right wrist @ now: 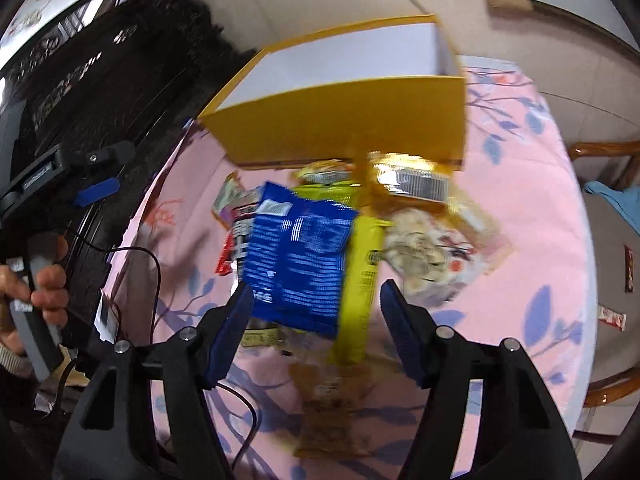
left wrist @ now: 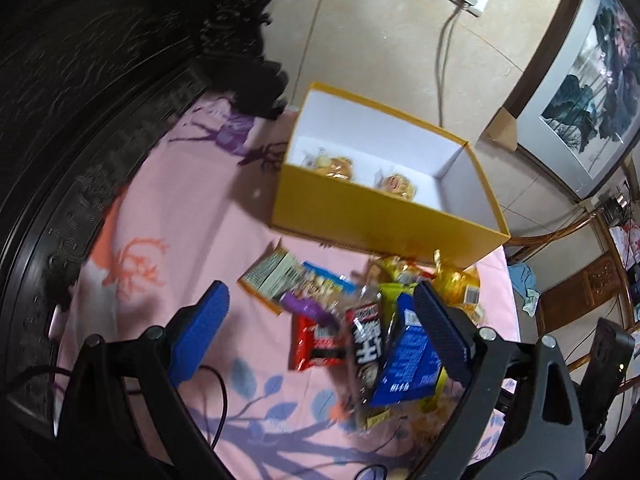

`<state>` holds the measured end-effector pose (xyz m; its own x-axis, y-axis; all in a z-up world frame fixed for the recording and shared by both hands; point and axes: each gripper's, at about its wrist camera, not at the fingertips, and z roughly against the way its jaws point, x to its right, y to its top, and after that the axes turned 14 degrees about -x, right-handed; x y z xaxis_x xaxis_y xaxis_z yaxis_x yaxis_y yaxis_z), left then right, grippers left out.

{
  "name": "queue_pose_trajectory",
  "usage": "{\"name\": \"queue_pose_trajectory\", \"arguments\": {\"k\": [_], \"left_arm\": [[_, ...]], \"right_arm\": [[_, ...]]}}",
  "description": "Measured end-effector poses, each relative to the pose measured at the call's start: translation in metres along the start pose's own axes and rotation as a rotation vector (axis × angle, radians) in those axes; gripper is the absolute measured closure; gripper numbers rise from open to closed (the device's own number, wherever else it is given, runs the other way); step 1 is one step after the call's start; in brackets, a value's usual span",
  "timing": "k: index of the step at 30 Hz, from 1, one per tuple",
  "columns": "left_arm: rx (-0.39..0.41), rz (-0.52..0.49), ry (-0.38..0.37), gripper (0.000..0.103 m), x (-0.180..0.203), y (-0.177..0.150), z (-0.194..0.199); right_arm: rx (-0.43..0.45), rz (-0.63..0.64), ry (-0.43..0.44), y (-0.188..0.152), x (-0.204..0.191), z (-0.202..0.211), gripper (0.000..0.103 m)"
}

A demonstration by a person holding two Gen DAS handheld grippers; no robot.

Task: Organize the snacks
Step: 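Grasp the blue snack packet with the right tool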

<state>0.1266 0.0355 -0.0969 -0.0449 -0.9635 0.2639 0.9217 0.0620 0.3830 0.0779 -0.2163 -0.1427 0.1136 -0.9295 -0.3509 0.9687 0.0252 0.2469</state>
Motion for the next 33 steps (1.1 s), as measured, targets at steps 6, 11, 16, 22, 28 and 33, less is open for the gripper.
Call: {"name": "queue_pose_trajectory", "arguments": {"k": [6, 11, 16, 22, 28, 33], "left_arm": [[0.009, 0.047, -0.002, 0.008, -0.015, -0.012, 0.012], [0.013, 0.061, 0.004, 0.008, -0.023, -0.021, 0.020], [-0.003, 0.072, 0.009, 0.008, -0.028, -0.028, 0.020], [-0.010, 0.086, 0.002, 0.008, -0.030, -0.031, 0.019], [-0.013, 0.082, 0.003, 0.008, -0.028, -0.029, 0.020], [-0.017, 0.076, 0.004, 0.008, -0.027, -0.029, 0.020]], "right_arm": [[-0.076, -0.045, 0.008, 0.031, -0.019, -0.044, 0.035], [-0.133, -0.118, -0.079, 0.046, -0.024, -0.077, 0.027], [-0.152, -0.098, -0.173, 0.050, -0.035, -0.091, 0.020], [-0.167, -0.158, -0.182, 0.051, -0.024, -0.095, 0.020], [-0.172, -0.165, -0.177, 0.047, -0.017, -0.093, 0.020], [-0.174, -0.176, -0.102, 0.035, -0.006, -0.085, 0.020]]}}
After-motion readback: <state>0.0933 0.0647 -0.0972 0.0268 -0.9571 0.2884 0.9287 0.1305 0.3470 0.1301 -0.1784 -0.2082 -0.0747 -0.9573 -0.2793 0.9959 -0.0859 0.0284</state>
